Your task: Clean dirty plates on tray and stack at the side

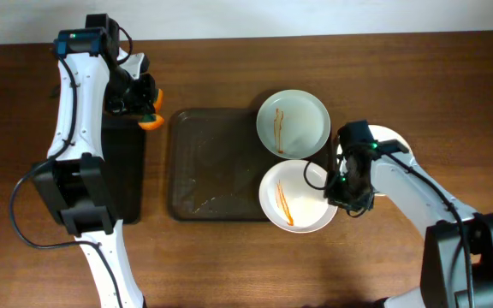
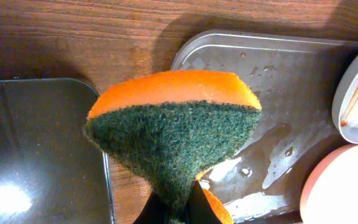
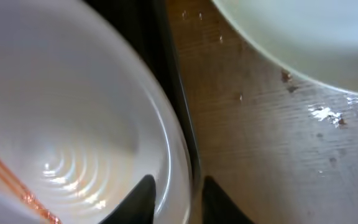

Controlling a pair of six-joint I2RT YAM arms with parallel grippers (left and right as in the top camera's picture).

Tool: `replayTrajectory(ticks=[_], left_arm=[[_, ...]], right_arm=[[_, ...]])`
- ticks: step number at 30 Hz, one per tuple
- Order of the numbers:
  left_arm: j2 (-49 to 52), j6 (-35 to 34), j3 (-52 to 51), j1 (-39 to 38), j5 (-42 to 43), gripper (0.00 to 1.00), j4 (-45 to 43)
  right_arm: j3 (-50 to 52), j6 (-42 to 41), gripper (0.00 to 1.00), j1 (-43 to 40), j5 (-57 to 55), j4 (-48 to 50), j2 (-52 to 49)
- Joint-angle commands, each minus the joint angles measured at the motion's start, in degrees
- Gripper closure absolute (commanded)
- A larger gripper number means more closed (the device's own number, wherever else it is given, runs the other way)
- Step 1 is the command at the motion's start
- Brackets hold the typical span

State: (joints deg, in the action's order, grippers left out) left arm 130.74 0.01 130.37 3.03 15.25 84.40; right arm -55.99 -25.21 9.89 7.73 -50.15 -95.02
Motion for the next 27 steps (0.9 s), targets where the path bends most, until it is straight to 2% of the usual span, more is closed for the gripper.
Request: replayTrajectory(ticks=[1,4,6,7,10,14,18,20,21,22,24,27], left_arm=[[-0.17,0.90,0.94,-0.04,1.07,1.00,0.07],[-0.17,0.92,0.94,-0.04,1.07,1.00,0.04],[-0.17,0.90,0.94,-0.04,1.07,1.00,0.07],[-0.17,0.90,0.94,-0.04,1.07,1.00,0.07],[-0.17,0.90,0.94,-0.04,1.05,1.00,0.13],[-0.17,0.90,0.94,-0.04,1.05,1.00,0.26],[-0.17,0.90,0.94,-0.04,1.07,1.00,0.22],[-0.17,0.90,0.94,-0.04,1.05,1.00,0.22],[-0.17,0.90,0.94,-0.04,1.07,1.00,0.22],[-0.17,0.90,0.94,-0.04,1.07,1.00,0.22],[-0.17,0.90,0.94,-0.31,1.09,1.00,0.28],[-0.17,0.92,0.94,-2.23,0.85,1.00,0.13]], right_arm=[[2.10,-0.59,0.96,0.68,-0.90,2.43,-0.28],[2.08,-0.59,0.96,0.74,0.55,3.21,-0.26],[1.66,-0.63,0.96,3.37,11.28,4.83,-0.26],[1.66,-3.13,0.96,5.86,12.63,6.45,-0.26],[1.66,-23.45,0.96,17.33,5.84,15.04,-0.28],[1.66,-33.86,0.96,23.67,-5.42,24.00,-1.07],[1.66,-33.79,0.95,26.12,-5.79,31.67,-5.79],[1.66,-33.20,0.68,26.01,-5.22,32.30,-6.40],[1.66,-31.17,0.60,25.68,-4.98,33.22,-6.34],[1.20,-27.82,0.55,24.79,-3.85,34.16,-6.32],[-0.15,-19.74,0.56,22.45,-2.40,35.17,-6.34],[-0.20,-17.88,0.66,20.50,-3.45,37.13,-7.72]])
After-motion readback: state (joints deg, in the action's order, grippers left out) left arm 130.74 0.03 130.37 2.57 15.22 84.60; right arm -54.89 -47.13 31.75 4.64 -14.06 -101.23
